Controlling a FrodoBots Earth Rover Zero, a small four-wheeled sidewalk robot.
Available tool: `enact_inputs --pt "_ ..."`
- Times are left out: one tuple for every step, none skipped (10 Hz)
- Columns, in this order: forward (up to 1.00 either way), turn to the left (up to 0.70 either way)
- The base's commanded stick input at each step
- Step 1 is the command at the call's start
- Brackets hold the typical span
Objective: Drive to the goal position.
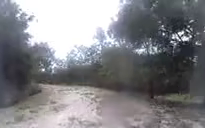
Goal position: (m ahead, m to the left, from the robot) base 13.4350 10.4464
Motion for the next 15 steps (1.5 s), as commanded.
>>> enact_inputs --pt "0.85 0.34" --pt "0.85 0.29" --pt "0.85 0.15" --pt "0.85 0.0" --pt "0.85 0.0" --pt "0.85 0.0" --pt "0.85 0.0" --pt "0.85 0.0" --pt "0.85 0.0" --pt "0.85 0.0" --pt "0.85 0.0" --pt "0.85 0.0" --pt "0.85 0.0" --pt "0.85 0.0" --pt "0.85 0.0"
